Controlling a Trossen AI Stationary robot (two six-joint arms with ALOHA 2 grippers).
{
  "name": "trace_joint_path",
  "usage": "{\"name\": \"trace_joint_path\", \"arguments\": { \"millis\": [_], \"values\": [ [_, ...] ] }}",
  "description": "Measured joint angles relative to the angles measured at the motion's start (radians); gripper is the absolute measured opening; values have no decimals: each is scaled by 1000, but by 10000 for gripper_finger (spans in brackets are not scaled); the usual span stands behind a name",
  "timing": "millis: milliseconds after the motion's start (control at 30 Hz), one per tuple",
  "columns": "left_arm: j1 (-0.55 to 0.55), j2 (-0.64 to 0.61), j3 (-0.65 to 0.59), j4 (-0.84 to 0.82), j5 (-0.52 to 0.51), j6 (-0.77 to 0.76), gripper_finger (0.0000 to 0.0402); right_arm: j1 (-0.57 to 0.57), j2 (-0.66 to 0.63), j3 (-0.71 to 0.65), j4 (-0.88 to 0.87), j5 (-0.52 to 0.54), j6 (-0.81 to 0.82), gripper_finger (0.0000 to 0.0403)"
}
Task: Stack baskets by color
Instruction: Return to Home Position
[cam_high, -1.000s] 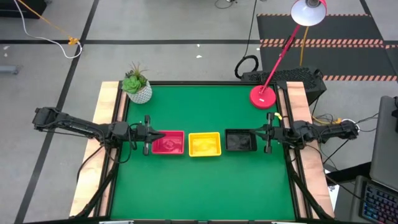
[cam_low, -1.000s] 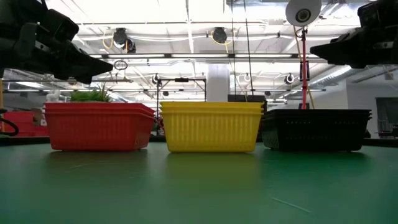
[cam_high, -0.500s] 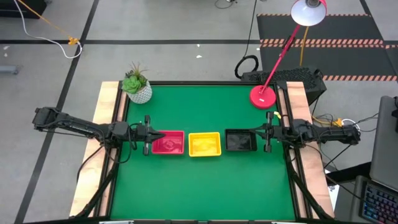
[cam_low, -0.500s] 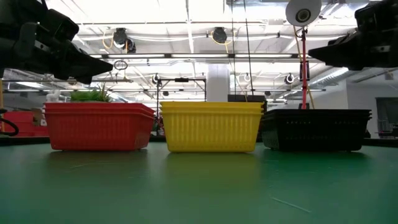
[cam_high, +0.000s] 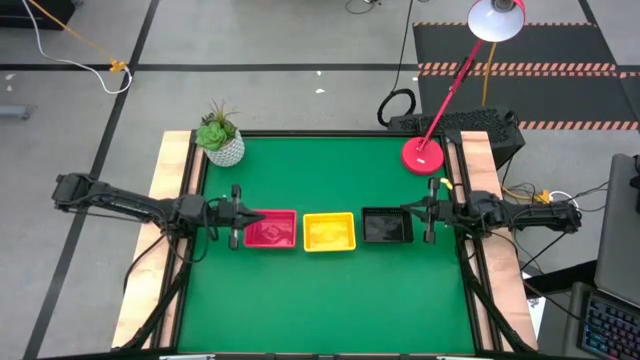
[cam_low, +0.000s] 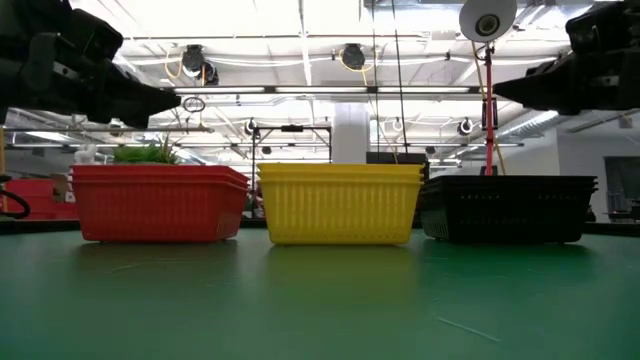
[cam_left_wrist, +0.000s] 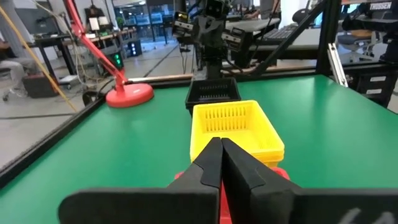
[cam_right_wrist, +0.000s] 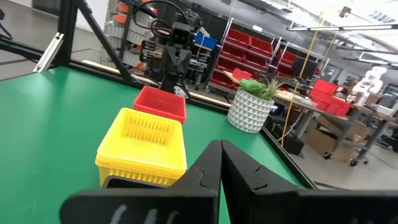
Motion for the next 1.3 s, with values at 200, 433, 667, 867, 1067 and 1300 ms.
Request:
{"name": "trace_joint_path", "arguments": {
  "millis": [200, 433, 667, 867, 1067, 1300],
  "values": [
    [23, -74, 0, -43, 20, 28, 9, 0, 0, 0, 41, 2, 0, 0],
    [48, -169, 0, -109, 73, 32, 8, 0, 0, 0, 42, 1, 0, 0],
    [49, -289, 0, -230, 96, 48, 7, 0, 0, 0, 46, 1, 0, 0],
    [49, -407, 0, -324, 96, 51, 3, 0, 0, 0, 46, 1, 0, 0],
    [49, -502, 0, -395, 96, 62, 4, 0, 0, 0, 47, 1, 0, 0],
    [49, -594, 0, -497, 97, 59, 6, 0, 0, 0, 48, 1, 0, 0]
  ]
}}
